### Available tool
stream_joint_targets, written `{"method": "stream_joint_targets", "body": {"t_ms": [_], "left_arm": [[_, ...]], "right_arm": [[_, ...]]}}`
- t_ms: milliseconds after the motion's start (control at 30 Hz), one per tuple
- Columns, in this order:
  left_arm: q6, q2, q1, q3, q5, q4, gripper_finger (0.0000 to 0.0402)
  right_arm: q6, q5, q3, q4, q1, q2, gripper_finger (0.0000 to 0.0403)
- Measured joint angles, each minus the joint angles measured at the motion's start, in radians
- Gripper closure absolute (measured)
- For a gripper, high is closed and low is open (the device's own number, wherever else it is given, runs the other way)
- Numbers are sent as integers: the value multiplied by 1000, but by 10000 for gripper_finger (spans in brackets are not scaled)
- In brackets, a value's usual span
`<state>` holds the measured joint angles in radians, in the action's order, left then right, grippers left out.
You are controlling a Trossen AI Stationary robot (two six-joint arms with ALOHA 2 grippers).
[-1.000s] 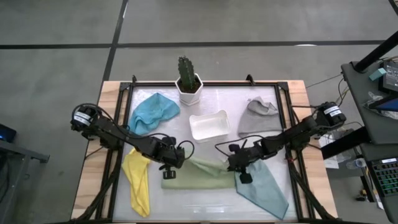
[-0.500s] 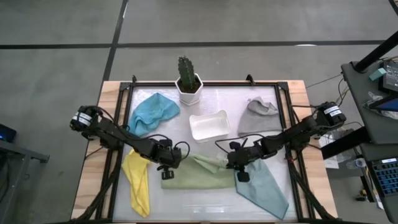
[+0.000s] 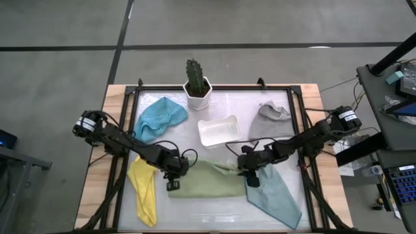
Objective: Fold microfiber towels
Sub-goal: Fold the green towel
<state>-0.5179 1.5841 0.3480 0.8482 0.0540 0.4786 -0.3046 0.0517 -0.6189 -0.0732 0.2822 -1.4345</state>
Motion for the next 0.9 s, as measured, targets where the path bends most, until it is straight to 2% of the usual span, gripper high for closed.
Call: {"method": "stream_joint_targets", "body": {"t_ms": [167,433,567,900], "left_arm": [[0,0,0,0,0,0,402],[0,0,0,0,-2,0,402],[0,0,0,0,-4,0,402],[0,0,0,-1,-6,-8,402]], "right_arm": [[-56,1,0,-22,-29,0,266],[-365,4,0,-21,-105,0,268],[-447,9,0,-22,-121,0,268],[-499,26,0,-5,-139,8,268]]}}
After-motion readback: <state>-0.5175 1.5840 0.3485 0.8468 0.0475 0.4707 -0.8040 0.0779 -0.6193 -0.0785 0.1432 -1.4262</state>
